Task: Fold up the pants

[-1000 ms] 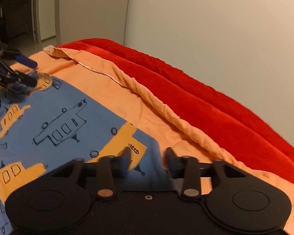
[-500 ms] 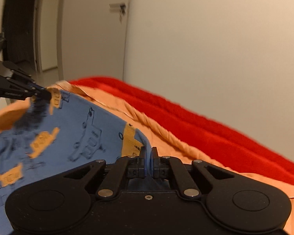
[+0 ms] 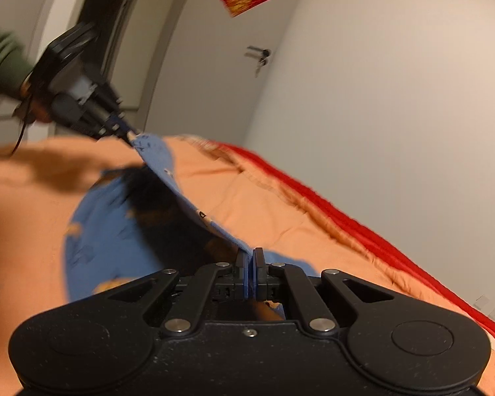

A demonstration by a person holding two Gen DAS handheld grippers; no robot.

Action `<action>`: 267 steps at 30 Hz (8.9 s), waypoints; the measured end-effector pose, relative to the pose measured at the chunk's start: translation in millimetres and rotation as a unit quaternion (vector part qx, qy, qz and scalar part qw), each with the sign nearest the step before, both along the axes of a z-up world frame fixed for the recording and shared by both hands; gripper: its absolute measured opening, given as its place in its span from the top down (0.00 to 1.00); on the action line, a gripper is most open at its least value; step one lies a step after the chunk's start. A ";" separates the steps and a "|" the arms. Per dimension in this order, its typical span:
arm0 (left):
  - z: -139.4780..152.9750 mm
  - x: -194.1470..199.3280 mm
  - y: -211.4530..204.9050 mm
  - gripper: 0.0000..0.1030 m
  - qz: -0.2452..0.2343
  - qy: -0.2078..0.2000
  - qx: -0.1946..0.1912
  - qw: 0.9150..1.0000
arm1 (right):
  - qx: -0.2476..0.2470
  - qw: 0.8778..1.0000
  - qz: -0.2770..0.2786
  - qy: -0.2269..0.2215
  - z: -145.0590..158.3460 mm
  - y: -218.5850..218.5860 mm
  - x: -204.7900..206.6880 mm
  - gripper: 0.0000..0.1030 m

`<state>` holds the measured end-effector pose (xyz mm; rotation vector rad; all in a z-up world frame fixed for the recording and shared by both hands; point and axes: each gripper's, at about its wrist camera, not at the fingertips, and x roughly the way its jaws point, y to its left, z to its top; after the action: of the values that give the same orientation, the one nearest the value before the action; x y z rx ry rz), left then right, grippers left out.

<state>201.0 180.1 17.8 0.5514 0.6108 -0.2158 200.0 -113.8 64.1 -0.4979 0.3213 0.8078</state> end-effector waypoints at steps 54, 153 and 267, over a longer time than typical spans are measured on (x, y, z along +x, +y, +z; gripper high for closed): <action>-38.2 -32.2 -279.7 0.28 -0.204 0.061 -0.020 0.977 | 0.189 0.906 -0.314 0.212 -48.1 -196.2 -51.2 0.03; -52.0 149.3 -140.6 0.93 0.008 0.112 -0.077 0.991 | -0.003 0.975 -0.068 0.214 -73.0 -24.5 118.8 0.91; -68.6 137.5 -493.9 0.00 -0.152 0.151 -0.091 0.973 | 0.356 0.782 -0.421 0.290 -88.2 -286.9 -74.1 0.35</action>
<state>338.5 -313.8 -50.8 0.4344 0.7914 -0.6472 125.9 -400.7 -24.2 0.6285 0.7015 0.1204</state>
